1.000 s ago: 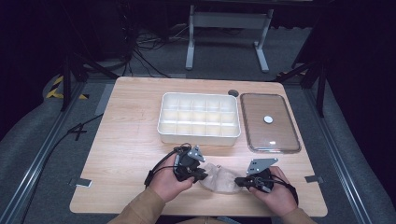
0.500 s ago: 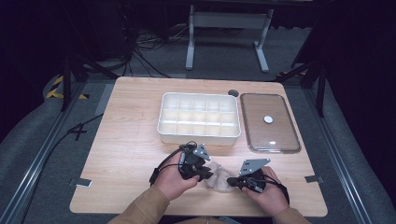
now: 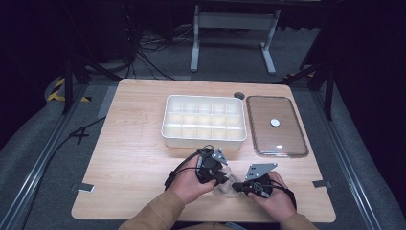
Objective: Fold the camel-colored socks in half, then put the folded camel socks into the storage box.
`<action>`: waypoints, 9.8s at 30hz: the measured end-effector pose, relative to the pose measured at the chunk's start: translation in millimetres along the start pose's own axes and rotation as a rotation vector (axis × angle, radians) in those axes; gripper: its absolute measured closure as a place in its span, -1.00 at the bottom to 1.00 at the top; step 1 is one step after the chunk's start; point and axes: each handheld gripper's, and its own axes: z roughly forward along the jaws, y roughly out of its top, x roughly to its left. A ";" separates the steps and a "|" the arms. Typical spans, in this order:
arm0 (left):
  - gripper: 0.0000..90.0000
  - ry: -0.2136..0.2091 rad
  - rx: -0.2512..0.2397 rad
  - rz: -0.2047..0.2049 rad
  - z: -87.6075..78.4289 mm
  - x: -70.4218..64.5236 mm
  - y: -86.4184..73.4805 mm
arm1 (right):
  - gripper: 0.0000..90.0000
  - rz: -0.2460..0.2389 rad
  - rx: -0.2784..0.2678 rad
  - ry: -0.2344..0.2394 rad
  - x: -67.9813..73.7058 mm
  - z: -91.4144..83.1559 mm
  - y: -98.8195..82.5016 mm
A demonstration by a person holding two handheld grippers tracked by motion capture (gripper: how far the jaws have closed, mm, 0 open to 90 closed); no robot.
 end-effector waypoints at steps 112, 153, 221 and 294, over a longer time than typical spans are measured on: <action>0.33 0.007 0.031 -0.056 10.6 1.9 -29.4 | 0.71 -0.076 0.024 -0.099 -3.7 -17.1 -3.0; 0.35 0.055 -0.008 -0.023 -17.9 4.8 -38.5 | 0.98 -0.012 -0.073 -0.082 -3.1 -38.1 8.8; 1.00 0.054 0.147 -0.013 14.9 8.2 -48.2 | 0.99 -0.056 0.025 0.050 4.4 4.7 15.6; 0.77 0.069 0.073 0.119 23.1 -5.9 -16.7 | 0.92 -0.052 -0.072 -0.021 13.2 -8.4 0.3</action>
